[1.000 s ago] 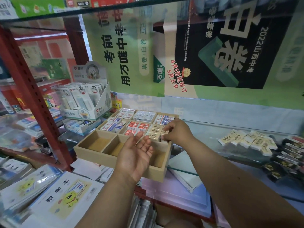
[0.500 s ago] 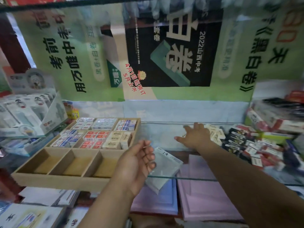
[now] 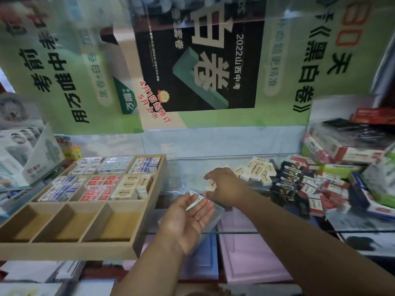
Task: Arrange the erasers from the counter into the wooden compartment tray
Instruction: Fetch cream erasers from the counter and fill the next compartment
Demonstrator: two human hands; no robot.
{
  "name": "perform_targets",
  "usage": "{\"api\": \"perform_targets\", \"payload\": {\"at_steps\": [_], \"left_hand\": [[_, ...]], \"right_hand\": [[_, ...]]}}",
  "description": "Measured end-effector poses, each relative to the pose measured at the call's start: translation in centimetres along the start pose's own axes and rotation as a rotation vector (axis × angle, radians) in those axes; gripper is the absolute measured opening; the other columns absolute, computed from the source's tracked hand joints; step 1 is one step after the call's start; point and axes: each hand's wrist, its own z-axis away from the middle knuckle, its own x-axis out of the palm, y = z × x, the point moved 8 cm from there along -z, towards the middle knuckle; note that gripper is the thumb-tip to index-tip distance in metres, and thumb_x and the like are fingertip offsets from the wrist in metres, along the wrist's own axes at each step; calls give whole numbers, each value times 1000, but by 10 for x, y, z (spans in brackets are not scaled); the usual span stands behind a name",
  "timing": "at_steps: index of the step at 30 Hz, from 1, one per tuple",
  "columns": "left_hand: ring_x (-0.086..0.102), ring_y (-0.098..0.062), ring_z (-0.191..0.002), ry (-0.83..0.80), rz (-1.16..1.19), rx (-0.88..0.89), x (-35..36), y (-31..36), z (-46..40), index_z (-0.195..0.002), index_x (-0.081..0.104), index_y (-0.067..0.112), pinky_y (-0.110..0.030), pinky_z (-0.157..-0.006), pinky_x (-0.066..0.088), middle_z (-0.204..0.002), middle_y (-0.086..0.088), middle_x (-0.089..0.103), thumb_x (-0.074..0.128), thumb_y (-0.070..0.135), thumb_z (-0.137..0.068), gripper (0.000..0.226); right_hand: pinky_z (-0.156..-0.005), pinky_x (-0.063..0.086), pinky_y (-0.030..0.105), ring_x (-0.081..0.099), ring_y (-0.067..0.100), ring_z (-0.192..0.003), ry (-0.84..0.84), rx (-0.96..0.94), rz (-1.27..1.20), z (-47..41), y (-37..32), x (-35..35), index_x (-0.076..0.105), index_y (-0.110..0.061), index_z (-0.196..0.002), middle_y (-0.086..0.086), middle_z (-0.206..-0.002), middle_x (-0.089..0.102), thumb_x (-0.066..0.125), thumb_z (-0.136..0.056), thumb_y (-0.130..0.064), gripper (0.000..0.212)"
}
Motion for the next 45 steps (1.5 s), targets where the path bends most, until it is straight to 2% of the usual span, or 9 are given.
{"api": "perform_targets", "payload": {"at_steps": [9,16,19,23,26,33,37,41,45], "left_hand": [[63,-41,-102,12,-38,2,-4,-1,-4,-97,55,-1,-46,-92,50,-109,-32,64,46,20,-101,23],[62,-43,-99,-21,-32,-79,9,-1,-13,-109,54,-3,-49,-84,51,-117,-34,60,43,28,-102,33],[67,-35,-91,-92,65,-119,16,-2,-16,-111,59,-5,-46,-85,55,-106,-25,67,38,31,-103,43],[62,-19,-57,-87,160,-127,12,1,-25,-104,59,4,-24,-49,55,-91,-13,64,47,19,-98,20],[53,-13,-44,-92,193,-97,3,1,-29,-99,56,10,-17,-37,42,-79,-16,59,51,17,-94,10],[57,-17,-58,-219,256,-36,0,1,-30,-106,56,11,-24,-48,50,-86,-19,62,46,35,-97,27],[62,-23,-72,-189,238,-34,1,2,-30,-99,57,9,-28,-55,53,-98,-21,63,46,42,-96,35],[64,-38,-97,-207,270,-109,5,2,-26,-114,56,5,-46,-80,54,-109,-26,62,46,52,-94,51],[64,-32,-108,-259,299,-133,16,6,-24,-115,64,3,-46,-88,52,-114,-20,67,46,53,-93,56]], "right_hand": [[-79,29,21,46,22,-109,-4,-15,28,11,-4,-6,61,-25,-115,4,-116,50,67,-81,-31,35],[-66,42,20,54,2,-75,-87,-52,-483,17,-24,-25,69,-26,-85,-13,-80,57,78,-69,-19,20],[-69,43,17,52,-2,-76,-193,-116,-485,25,-42,-12,63,-28,-107,-11,-88,55,83,-68,-23,44],[-79,45,15,56,9,-102,-127,-70,-735,14,-28,-30,50,-29,-126,-3,-112,57,77,-76,-34,56],[-94,45,32,50,23,-119,67,136,-328,-20,19,-38,43,-26,-137,8,-129,52,65,-81,-54,66],[-98,34,35,40,32,-117,-83,73,292,-43,15,3,42,-24,-136,16,-126,47,45,-98,-37,41],[-91,37,32,48,30,-111,-61,93,53,-36,14,-9,50,-23,-127,16,-117,53,50,-96,-32,33],[-62,38,22,52,9,-70,-18,-123,-395,-11,-30,-40,57,-25,-115,3,-92,52,59,-92,-27,24],[-85,40,26,48,12,-102,-220,-299,-275,22,-70,-25,52,-34,-123,0,-112,48,59,-91,-32,33]]}}
